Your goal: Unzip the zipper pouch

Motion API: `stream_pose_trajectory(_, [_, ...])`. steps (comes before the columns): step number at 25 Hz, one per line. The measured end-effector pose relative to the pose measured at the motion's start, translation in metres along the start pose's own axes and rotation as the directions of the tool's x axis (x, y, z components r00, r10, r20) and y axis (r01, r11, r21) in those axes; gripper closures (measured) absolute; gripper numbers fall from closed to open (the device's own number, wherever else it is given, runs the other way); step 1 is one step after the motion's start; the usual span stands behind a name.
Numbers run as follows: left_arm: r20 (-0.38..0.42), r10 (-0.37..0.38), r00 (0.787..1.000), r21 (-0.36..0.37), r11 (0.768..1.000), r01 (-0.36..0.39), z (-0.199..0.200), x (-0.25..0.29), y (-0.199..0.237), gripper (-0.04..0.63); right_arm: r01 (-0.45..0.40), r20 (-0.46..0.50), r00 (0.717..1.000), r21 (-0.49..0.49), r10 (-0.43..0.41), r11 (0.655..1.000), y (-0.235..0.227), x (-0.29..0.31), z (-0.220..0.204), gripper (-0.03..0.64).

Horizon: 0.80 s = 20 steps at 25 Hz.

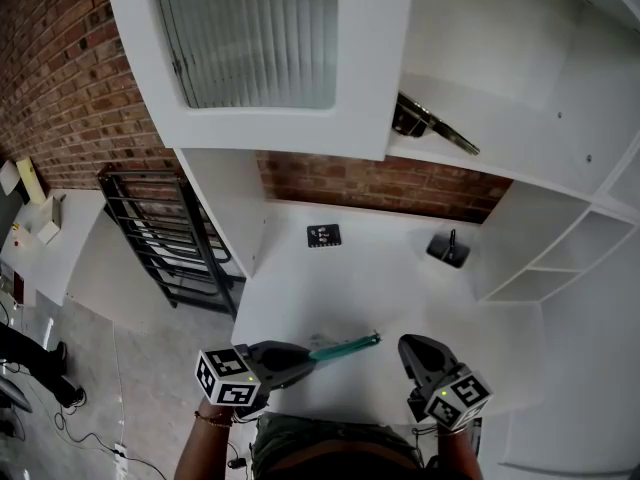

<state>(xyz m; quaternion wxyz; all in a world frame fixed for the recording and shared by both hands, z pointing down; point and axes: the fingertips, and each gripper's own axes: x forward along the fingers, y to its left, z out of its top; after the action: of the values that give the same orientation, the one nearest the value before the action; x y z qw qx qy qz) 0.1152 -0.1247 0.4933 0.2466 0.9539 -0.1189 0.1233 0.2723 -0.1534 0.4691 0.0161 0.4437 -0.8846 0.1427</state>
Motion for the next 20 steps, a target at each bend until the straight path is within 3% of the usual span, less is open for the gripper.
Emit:
stream_pose_trajectory(13, [0.048,0.076,0.996,-0.035,0.997,-0.075,0.019,0.004,0.036,0.551,0.021,-0.008,1.0,0.034,-0.021,0.999,-0.016,-0.001,-0.007,0.606])
stream_pose_trajectory(20, [0.064,0.116,0.991,-0.01,0.993,-0.115,0.048,0.024,0.067,0.551,0.03,-0.027,0.999,0.048,-0.028,0.998,-0.025,-0.001,-0.013,0.606])
